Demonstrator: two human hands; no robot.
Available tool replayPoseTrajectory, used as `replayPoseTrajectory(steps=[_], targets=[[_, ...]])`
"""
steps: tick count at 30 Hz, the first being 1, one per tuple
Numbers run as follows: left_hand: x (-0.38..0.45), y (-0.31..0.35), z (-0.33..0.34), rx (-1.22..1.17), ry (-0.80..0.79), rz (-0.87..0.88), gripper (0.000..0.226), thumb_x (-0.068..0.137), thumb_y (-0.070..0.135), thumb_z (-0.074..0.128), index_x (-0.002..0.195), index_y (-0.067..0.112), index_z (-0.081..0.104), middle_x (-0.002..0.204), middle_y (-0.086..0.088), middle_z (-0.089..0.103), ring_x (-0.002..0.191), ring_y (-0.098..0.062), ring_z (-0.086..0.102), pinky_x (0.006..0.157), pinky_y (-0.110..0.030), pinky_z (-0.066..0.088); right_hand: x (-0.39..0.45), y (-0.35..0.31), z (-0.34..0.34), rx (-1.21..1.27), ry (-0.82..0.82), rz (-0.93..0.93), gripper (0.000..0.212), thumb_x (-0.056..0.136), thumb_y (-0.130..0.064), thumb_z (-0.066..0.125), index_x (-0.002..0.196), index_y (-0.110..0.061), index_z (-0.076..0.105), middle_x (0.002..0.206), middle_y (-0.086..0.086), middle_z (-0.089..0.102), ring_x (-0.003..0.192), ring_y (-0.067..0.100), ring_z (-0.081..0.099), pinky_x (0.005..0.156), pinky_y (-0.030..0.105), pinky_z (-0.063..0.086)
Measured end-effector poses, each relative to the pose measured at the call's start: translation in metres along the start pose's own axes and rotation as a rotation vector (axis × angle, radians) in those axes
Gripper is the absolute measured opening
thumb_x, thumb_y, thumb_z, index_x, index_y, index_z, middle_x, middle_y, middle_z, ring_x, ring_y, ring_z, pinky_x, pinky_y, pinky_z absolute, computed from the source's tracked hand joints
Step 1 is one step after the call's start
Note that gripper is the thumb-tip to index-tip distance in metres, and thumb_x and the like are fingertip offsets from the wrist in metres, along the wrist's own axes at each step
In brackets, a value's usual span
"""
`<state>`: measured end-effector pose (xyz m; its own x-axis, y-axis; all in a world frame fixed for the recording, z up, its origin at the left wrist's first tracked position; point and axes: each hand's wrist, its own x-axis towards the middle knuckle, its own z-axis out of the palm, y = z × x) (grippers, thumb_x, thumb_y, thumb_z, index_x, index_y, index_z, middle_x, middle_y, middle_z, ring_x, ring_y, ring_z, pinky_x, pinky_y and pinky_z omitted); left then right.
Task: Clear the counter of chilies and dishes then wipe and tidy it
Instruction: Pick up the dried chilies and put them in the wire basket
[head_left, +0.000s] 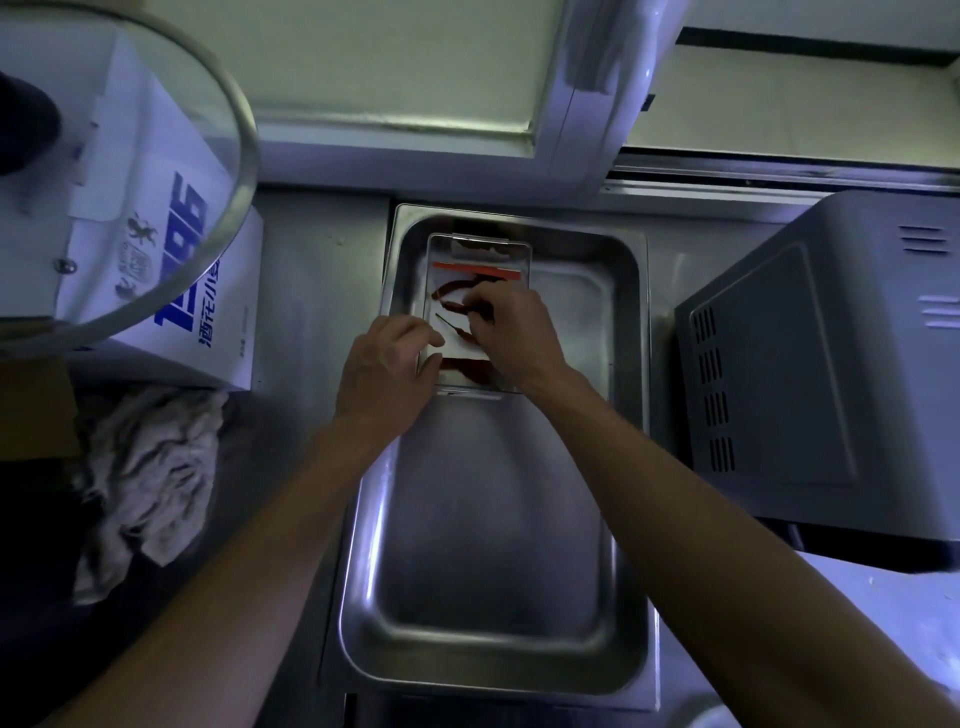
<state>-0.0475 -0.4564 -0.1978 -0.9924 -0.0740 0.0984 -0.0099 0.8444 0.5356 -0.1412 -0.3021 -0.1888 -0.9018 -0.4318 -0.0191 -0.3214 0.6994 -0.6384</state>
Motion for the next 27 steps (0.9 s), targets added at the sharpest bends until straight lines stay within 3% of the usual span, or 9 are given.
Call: replayPoseTrajectory(steps=[6,10,18,23,27], targets=[[-0.004,0.003,-0.004,-0.027,-0.015,-0.011,0.015,0.084,0.008,0.07,0.099,0.011,0.07,0.105,-0.004,0.067,0.102,-0.028,0.057,0.082,-0.047,0.05,-0.006,0.003,0.002,-0.071,-0.017,-0.005,0.026,0.093,-0.011,0.061,0.118,-0.011,0.069,0.117,0.005,0.071,0.106,0.024,0.063,0.095,0.043,0.048],[-0.013,0.015,-0.013,-0.007,-0.035,0.005,0.017,0.086,0.01,0.069,0.103,0.01,0.07,0.108,-0.006,0.066,0.104,-0.029,0.057,0.084,-0.048,0.05,-0.027,0.002,-0.01,-0.05,0.041,0.025,0.026,0.094,-0.013,0.061,0.118,-0.011,0.069,0.116,0.005,0.071,0.106,0.023,0.062,0.095,0.037,0.047],[-0.056,0.06,-0.012,0.002,-0.094,0.012,0.025,0.092,0.021,0.062,0.114,0.012,0.068,0.116,-0.006,0.065,0.113,-0.028,0.057,0.092,-0.045,0.048,-0.127,0.003,-0.044,0.027,0.027,0.133,0.03,0.095,-0.017,0.063,0.125,-0.016,0.065,0.125,0.002,0.066,0.114,0.015,0.058,0.098,0.028,0.046],[-0.084,0.104,0.001,-0.003,-0.114,0.083,0.027,0.091,0.024,0.064,0.116,0.014,0.067,0.12,-0.005,0.066,0.116,-0.028,0.056,0.094,-0.045,0.047,-0.207,0.014,-0.062,-0.04,0.068,0.162,0.03,0.093,-0.021,0.067,0.122,-0.019,0.067,0.117,0.0,0.069,0.094,0.01,0.063,0.082,0.02,0.045],[-0.107,0.136,0.012,0.009,-0.176,0.202,0.029,0.092,0.026,0.063,0.119,0.016,0.066,0.12,-0.002,0.067,0.113,-0.027,0.058,0.093,-0.044,0.047,-0.264,0.024,-0.077,-0.038,0.14,0.251,0.028,0.089,-0.017,0.067,0.117,-0.015,0.071,0.113,0.005,0.072,0.098,0.019,0.067,0.084,0.024,0.049]])
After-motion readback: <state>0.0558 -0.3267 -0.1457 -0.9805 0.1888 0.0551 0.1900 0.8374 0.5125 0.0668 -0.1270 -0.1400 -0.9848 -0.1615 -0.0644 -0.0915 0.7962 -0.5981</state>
